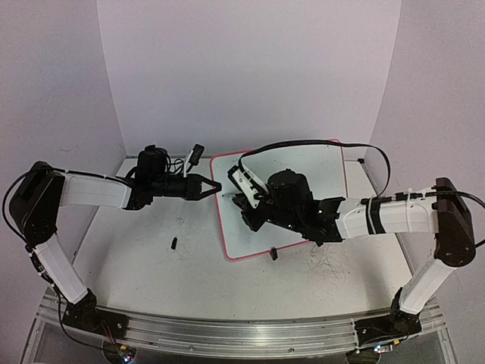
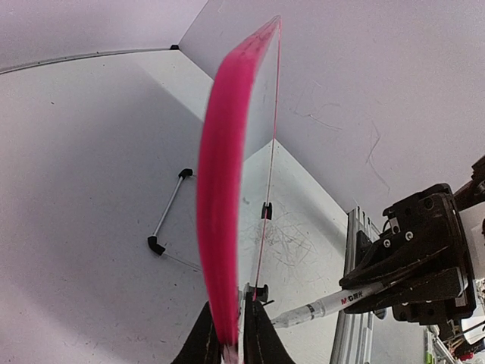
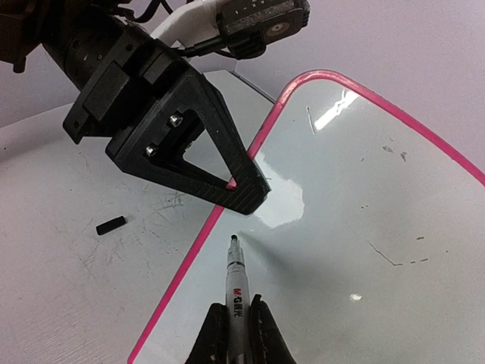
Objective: Write a sentence on the whiteboard
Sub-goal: Hold the whiteboard.
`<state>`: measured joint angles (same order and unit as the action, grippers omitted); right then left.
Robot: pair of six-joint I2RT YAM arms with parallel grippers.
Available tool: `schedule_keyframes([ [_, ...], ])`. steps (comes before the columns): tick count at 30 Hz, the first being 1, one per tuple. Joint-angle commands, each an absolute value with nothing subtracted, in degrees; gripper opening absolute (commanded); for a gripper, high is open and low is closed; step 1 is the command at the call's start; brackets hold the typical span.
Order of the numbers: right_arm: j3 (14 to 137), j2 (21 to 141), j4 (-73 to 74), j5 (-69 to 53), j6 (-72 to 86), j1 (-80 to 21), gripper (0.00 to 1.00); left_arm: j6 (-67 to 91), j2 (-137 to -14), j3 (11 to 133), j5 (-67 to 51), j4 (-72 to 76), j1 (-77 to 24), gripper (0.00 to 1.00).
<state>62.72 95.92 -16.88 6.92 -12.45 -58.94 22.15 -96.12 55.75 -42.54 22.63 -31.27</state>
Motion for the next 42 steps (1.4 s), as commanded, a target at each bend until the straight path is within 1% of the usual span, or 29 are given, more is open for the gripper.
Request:
schedule_keyframes([
  [1, 64.5, 97.0, -19.3, 7.9, -13.0, -59.3, 0.0, 20.5, -96.5, 56.0, -43.6, 25.7, -31.0, 0.12],
  [19, 64.8, 98.4, -19.6, 9.2, -12.8, -59.4, 0.0, 20.4, -96.2, 56.0, -44.0, 25.7, -31.0, 0.09],
  [42, 62.5, 97.9, -18.6, 10.6, -11.3, -60.5, 0.0, 20.3, -95.7, 56.1, -44.1, 25.7, -31.0, 0.08],
])
